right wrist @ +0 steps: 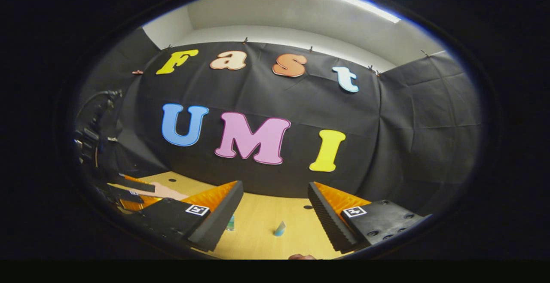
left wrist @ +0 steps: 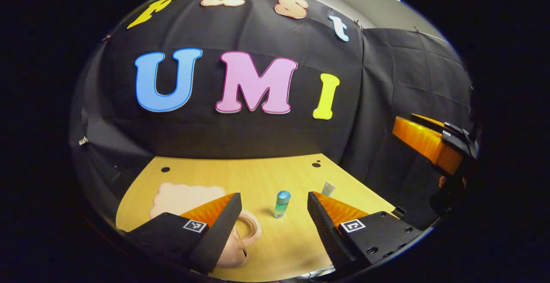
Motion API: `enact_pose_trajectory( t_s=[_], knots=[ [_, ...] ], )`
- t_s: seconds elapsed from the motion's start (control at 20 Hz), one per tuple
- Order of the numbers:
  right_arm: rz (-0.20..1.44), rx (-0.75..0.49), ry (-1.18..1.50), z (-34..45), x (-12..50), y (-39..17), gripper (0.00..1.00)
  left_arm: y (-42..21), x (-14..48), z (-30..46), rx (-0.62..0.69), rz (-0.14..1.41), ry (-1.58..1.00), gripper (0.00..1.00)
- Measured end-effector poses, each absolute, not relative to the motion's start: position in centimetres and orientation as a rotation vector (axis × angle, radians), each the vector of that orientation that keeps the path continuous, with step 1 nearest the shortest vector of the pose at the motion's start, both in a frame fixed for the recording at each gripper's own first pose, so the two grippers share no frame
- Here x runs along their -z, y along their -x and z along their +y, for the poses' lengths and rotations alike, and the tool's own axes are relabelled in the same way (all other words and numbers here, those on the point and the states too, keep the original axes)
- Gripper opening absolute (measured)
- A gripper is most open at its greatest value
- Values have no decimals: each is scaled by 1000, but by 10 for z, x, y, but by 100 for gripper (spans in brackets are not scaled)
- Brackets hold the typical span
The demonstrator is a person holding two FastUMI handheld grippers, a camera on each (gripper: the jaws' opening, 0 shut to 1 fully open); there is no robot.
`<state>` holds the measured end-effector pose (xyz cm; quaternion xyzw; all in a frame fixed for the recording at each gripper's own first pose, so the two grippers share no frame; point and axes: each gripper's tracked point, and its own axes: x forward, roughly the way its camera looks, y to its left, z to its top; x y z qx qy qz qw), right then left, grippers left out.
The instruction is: First open the suitcase, pack the skin care products into it, and then close the suitcase.
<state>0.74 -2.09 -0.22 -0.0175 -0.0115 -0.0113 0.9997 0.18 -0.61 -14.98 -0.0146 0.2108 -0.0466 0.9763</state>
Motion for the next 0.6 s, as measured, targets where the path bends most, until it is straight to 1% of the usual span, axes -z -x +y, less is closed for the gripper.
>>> enact_pose_trajectory(
  t_s=[0.1, 0.2, 0.25, 0.3, 0.4, 0.45, 0.6],
  knots=[
    [-34, 16, 20, -35, 2, -12, 96, -9, 177, -10, 73, 520, 69, 98],
    [-37, 2, 6, -49, 6, -19, 95, -17, 201, -8, 29, 620, 104, 96],
    [-38, -14, 2, -55, 11, -24, 96, -23, 214, -9, 9, 670, 117, 95],
    [-37, -32, 3, -59, 18, -30, 95, -29, 225, -6, -19, 708, 117, 95],
    [-5, -51, 6, -73, 37, -44, 96, -43, 245, 9, -83, 775, 83, 95],
    [13, -59, 1, -78, 46, -48, 95, -50, 255, 13, -106, 807, 70, 95],
    [27, -69, -47, -94, 61, -62, 96, -65, 284, 19, -167, 911, 63, 95]
  ],
)
